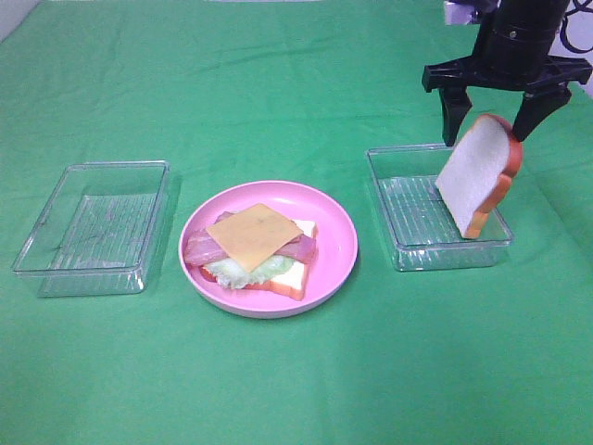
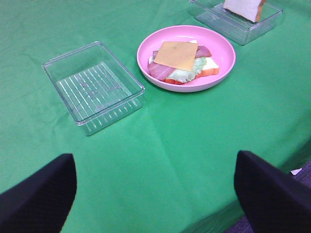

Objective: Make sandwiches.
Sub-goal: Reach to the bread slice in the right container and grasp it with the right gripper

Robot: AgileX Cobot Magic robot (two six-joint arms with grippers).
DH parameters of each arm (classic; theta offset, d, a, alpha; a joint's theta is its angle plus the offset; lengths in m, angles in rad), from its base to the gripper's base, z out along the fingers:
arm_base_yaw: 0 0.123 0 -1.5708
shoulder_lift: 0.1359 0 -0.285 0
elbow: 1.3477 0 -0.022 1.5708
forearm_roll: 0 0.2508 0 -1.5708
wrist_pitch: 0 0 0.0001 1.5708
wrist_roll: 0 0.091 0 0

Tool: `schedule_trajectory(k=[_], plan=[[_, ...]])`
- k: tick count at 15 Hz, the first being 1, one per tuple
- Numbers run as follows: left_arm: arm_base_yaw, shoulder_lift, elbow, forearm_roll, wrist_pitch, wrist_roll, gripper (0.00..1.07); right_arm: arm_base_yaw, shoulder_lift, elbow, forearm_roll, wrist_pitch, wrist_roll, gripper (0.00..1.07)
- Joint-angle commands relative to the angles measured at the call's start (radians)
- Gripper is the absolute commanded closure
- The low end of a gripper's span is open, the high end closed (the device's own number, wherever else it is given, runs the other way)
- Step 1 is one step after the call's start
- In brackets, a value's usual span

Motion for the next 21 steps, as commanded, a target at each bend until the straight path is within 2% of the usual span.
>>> schedule_trajectory(k=[1, 2, 3, 6, 7, 10, 11, 21], plan=[[0.000, -0.020, 0.003, -0.004, -0.008, 0.002, 0.24, -0.004, 0.026, 0.004, 0.001, 0.020, -0.008, 0.47], [0.000, -0.020, 0.003, -0.004, -0.008, 0.002, 0.24, -0.004, 0.025, 0.004, 0.001, 0.020, -0.008, 0.58], [0.000, -0.020, 0.003, -0.004, -0.008, 0.002, 0.24, -0.004, 0.025, 0.004, 0.001, 0.020, -0.008, 0.63], [0.000, -0.020, 0.003, -0.004, -0.008, 0.002, 0.24, -0.004, 0.025, 0.004, 0.017, 0.020, -0.008, 0.63], [0.000, -0.020, 0.003, -0.004, -0.008, 0.002, 0.24, -0.004, 0.025, 0.004, 0.017, 0.020, 0.003, 0.60], [0.000, -0.020, 0.003, -0.004, -0.008, 0.002, 0.24, -0.004, 0.006, 0.004, 0.011, 0.013, 0.014, 0.36], [0.000, -0.020, 0.003, -0.004, -0.008, 0.002, 0.24, -0.004, -0.007, 0.004, 0.007, 0.004, 0.014, 0.33], [0.000, -0.020, 0.003, -0.004, -0.008, 0.002, 0.24, -0.005, -0.017, 0.002, -0.041, -0.059, 0.015, 0.32]])
